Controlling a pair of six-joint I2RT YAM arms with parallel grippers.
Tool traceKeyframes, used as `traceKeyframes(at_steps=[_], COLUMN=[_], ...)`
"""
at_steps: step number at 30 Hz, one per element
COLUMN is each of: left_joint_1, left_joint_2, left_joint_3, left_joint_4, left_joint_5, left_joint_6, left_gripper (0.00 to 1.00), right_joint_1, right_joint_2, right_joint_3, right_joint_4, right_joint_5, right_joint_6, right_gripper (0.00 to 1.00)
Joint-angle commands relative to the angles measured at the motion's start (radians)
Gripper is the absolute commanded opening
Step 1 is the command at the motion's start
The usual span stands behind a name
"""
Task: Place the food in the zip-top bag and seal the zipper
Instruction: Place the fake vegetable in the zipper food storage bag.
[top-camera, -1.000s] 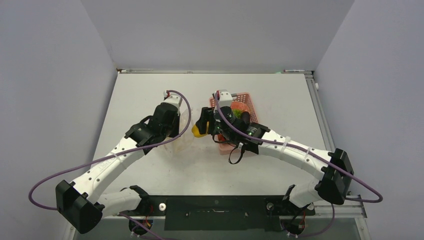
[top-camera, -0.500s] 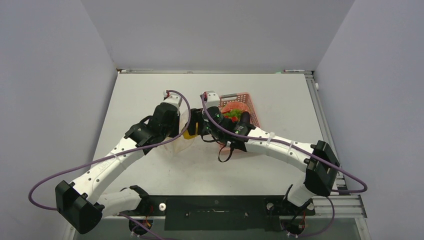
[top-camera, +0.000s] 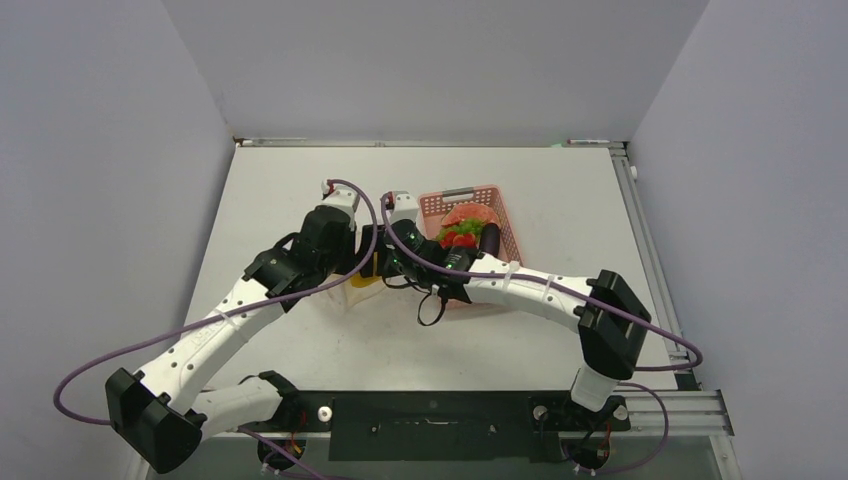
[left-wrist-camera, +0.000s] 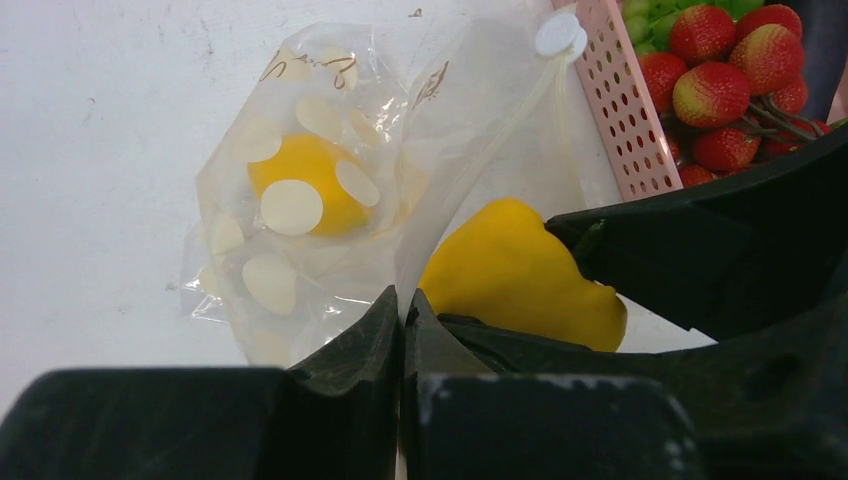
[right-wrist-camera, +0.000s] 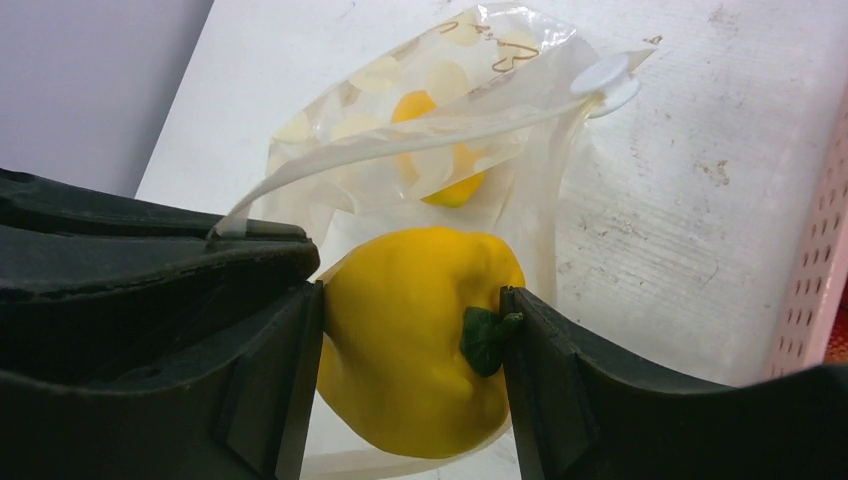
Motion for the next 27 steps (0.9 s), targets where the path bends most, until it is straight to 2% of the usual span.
traceKeyframes(at_steps=[1,6,13,17,27], left_joint_1=[0.005,0.005,0.005,0.005,0.006], left_joint_2=[-0.027,-0.031,-0.028,-0.027,-0.024], left_joint_3=[0.01,0.01,0.01,0.009,0.009], left_joint_4=[0.039,0.04,0.039,0.039,0.039], left_joint_5=[0.0,-0.001,-0.004,-0.006,-0.013], left_joint_6=[-0.003,-0.003,-0.003,-0.005,-0.005], left_gripper=[0.0,0.0,0.0,0.0,0.0], right_joint_1=[0.016,0.022,0.022,0.02,0.019], right_joint_2=[0.025,0.027,-0.01,-0.031,-0.139], right_joint_3=[0.047,0.042,0.017,0.005,-0.053], right_joint_4=[0.069,0.071,0.07,0.066,0.016], right_joint_5=[-0.023,-0.023,-0.006,0.008,0.084], right_joint_6=[0.036,0.038,0.031,0.027,-0.005], right_gripper=[0.39,0.6,0.83,0.86,0.87])
